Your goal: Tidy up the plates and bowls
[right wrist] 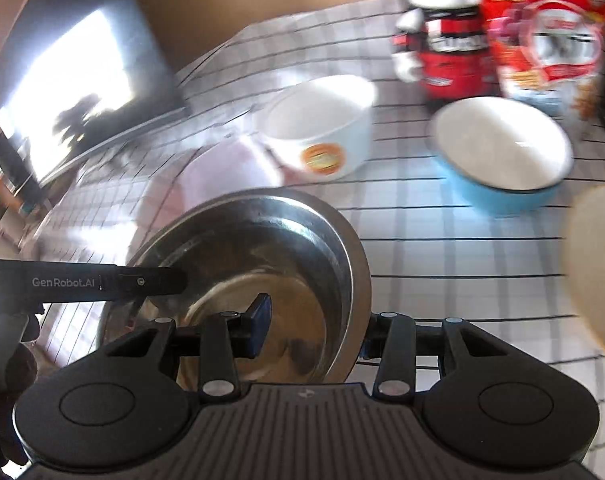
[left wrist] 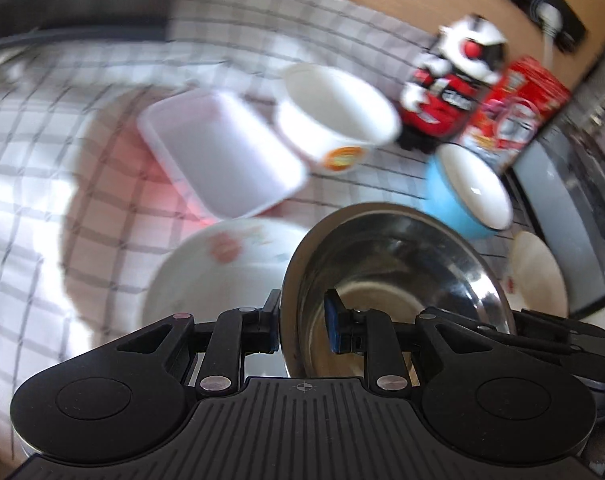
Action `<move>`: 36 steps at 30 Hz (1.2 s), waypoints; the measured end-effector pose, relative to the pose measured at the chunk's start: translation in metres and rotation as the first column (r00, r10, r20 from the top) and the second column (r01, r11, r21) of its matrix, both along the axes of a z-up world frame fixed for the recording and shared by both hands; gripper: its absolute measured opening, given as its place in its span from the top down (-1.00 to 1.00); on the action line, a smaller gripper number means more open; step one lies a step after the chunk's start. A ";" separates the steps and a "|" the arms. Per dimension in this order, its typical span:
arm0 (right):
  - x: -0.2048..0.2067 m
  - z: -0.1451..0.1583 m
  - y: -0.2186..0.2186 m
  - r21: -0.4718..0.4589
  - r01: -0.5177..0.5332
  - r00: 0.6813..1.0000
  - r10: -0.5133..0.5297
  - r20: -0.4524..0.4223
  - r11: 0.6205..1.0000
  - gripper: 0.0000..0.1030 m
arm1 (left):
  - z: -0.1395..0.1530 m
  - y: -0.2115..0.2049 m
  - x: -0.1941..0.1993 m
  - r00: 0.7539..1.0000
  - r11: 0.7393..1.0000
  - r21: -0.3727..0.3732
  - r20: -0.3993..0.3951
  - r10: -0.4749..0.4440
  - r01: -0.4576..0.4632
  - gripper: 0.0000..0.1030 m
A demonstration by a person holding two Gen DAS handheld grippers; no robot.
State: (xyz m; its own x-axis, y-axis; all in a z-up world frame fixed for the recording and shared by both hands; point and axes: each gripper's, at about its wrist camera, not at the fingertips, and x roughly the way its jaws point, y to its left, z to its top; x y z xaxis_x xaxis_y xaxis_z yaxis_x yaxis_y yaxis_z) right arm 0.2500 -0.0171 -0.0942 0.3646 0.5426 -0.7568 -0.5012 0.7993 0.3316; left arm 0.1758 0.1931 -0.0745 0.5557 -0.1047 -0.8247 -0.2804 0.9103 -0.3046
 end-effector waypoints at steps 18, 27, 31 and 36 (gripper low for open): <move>-0.006 -0.033 0.062 -0.122 -0.140 0.989 0.144 0.020 0.983 0.16 | -0.044 0.037 -0.027 0.982 0.985 0.040 -0.082 0.169 -0.166 0.55; -0.001 -0.033 0.063 -0.110 -0.139 0.990 0.140 0.001 0.984 0.11 | -0.039 0.045 -0.030 0.982 0.984 0.006 -0.065 0.176 -0.176 0.55; 0.001 -0.029 0.059 -0.092 -0.126 0.992 0.127 0.005 0.988 0.06 | -0.031 0.046 -0.033 0.984 0.985 -0.005 -0.038 0.173 -0.173 0.55; 0.000 -0.023 0.053 -0.065 -0.111 0.994 0.112 0.009 0.992 0.05 | -0.015 0.042 -0.030 0.986 0.985 0.030 0.001 0.167 -0.167 0.54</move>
State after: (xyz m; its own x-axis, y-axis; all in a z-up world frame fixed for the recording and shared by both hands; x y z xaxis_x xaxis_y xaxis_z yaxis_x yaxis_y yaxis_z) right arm 0.2503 0.0354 -0.1174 0.3140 0.5310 -0.7871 -0.5920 0.7576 0.2750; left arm 0.1453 0.2352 -0.0894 0.5625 0.0143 -0.8267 -0.4296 0.8593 -0.2775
